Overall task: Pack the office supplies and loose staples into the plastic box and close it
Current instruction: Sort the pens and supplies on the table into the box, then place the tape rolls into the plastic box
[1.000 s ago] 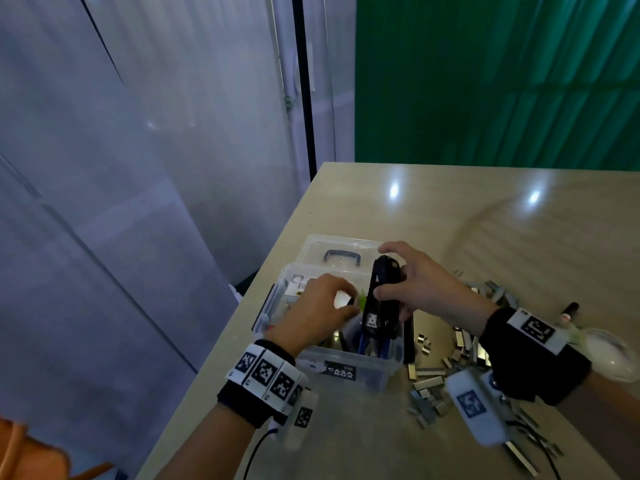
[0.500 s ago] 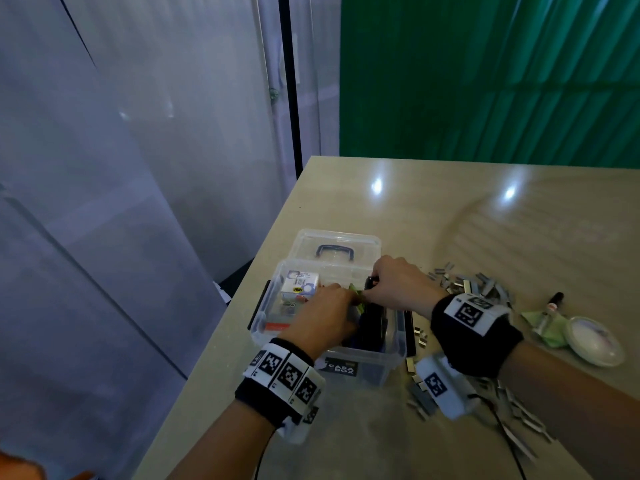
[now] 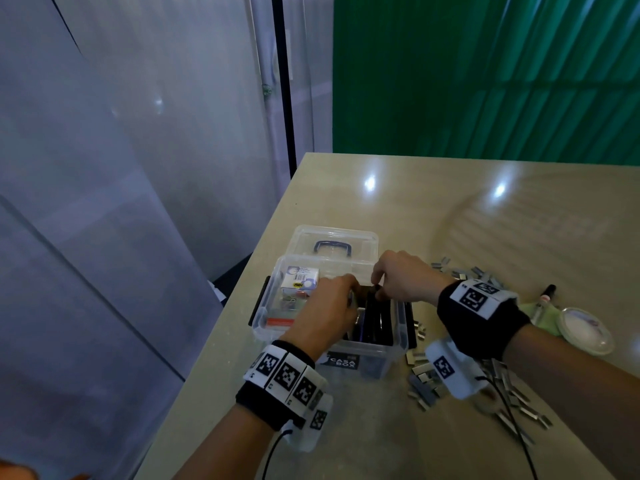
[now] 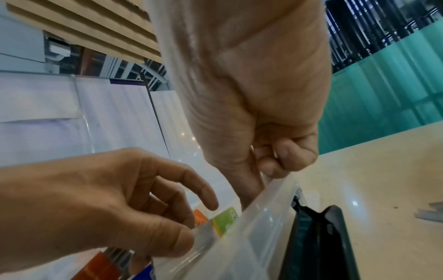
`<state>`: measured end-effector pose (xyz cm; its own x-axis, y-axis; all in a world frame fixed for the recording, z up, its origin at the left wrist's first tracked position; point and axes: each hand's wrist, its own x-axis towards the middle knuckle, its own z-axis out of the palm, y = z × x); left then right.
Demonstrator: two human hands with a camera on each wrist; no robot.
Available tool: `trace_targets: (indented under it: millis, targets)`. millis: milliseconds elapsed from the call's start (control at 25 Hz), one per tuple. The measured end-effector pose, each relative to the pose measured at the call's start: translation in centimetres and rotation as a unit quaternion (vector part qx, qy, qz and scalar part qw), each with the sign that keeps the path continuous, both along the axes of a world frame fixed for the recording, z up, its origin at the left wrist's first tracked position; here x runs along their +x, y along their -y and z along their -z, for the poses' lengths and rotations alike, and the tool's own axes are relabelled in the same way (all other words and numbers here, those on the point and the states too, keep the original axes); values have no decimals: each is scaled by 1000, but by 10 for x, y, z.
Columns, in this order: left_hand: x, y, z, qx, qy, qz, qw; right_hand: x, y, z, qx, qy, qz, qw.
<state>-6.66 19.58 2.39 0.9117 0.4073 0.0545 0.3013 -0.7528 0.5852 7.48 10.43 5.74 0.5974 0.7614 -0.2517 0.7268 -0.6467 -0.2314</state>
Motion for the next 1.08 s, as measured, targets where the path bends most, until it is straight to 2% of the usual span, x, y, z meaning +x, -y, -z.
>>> trace_targets:
  millis: [240, 480, 720, 880, 1080]
  targets:
    - [8, -8, 5, 35, -45, -25, 998, 6, 17, -3, 47, -43, -35, 997]
    - [28, 19, -27, 76, 3, -2, 997, 17, 62, -31, 141, -107, -75, 981]
    - [68, 85, -46, 100, 56, 66, 991, 47, 134, -52, 195, -119, -64, 972]
    - [95, 122, -37, 92, 38, 98, 990, 66, 175, -40, 181, -144, -46, 972]
    - [104, 156, -6, 68, -57, 102, 991, 81, 215, 2, 165, -166, -10, 972]
